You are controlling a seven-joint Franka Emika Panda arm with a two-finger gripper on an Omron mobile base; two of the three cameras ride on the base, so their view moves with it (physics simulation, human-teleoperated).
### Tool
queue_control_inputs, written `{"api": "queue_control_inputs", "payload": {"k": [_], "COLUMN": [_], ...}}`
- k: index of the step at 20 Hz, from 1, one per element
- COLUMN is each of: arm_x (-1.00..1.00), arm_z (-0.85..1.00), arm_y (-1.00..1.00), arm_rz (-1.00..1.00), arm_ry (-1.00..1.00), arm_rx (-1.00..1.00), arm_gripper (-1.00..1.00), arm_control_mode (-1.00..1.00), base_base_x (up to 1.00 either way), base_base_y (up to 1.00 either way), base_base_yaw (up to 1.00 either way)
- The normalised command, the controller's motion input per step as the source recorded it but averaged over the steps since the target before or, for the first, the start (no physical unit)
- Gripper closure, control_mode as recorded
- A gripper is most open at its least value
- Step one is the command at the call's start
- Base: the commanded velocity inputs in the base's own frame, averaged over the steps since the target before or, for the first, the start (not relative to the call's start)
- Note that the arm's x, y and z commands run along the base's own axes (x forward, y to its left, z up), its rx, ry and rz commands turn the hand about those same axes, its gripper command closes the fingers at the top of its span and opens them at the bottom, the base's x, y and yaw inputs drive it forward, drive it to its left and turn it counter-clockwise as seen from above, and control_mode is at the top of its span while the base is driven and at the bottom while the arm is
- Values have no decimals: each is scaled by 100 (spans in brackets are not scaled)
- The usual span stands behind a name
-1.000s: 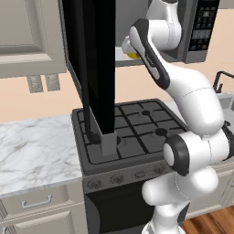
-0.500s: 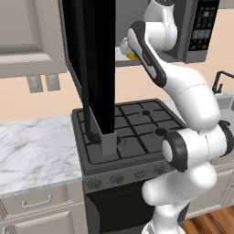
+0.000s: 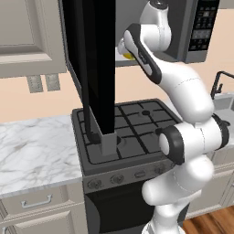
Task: Pick the mug from the counter and place it inside the microwave. Then close the microwave.
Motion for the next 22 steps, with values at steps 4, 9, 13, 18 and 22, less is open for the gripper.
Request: {"api": "queue_control_inputs", "payload": {"k": [4, 9, 13, 18, 22], "arm_x": [45, 44, 36, 38, 27], "arm_z": [0, 0, 0, 0, -1], "arm_y": [2, 7, 11, 11, 10], "arm_rz": [0, 0, 0, 0, 0], "arm_ry": [0, 0, 2, 4, 5], "arm_rx": [0, 0, 0, 0, 0], "arm_gripper": [100, 100, 100, 100, 100], "arm_control_mode": [-100, -100, -100, -100, -100], "base_base_x": [0, 0, 0, 0, 0], "base_base_y": [0, 0, 0, 0, 0], "base_base_yaw": [0, 0, 0, 0, 0]}}
